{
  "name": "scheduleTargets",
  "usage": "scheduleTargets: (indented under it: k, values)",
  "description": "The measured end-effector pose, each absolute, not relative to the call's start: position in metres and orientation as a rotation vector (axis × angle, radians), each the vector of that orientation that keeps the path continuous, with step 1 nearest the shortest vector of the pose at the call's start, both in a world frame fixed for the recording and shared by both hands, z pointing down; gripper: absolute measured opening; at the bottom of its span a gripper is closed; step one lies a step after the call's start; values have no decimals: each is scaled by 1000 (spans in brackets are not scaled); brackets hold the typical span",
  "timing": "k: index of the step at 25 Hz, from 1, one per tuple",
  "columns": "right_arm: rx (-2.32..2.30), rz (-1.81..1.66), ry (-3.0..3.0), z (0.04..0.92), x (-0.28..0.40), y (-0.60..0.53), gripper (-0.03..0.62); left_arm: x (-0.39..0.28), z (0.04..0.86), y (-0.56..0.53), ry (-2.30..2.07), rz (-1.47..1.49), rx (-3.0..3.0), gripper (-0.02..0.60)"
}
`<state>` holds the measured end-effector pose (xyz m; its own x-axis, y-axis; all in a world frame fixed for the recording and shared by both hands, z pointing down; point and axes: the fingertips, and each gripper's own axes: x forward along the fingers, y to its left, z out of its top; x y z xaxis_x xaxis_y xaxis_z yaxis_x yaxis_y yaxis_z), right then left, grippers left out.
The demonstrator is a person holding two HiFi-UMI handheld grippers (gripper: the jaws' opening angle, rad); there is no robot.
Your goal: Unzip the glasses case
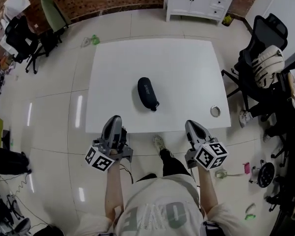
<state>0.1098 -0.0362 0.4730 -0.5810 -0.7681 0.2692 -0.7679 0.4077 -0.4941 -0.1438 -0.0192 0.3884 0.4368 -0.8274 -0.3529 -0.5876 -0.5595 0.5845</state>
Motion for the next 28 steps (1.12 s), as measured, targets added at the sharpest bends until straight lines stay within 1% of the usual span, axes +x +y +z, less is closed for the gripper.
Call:
scheduleTargets:
  k: [5, 10, 14, 19, 23, 28]
  values:
    - [-1447, -846, 2594, 457, 103, 100, 0, -127, 377, 112, -1106, -866, 2404, 3]
    - [-1441, -708, 2614, 414, 94, 224, 0, -125, 352, 237, -1113, -892, 2353, 3]
    - [-1417, -617, 2608, 392, 114, 314, 0, -115, 336, 334, -1106, -961, 2357, 3]
    - [-1421, -575, 2568, 387, 150, 453, 0, -87, 332, 478, -1178, -980, 2363, 3]
    - [-1407, -570, 2572, 384, 175, 562, 0, -57, 331, 585, -1246, -937, 2362, 3]
    - [-1369, -547, 2581, 355, 182, 653, 0, -44, 306, 675, -1337, -884, 2377, 3]
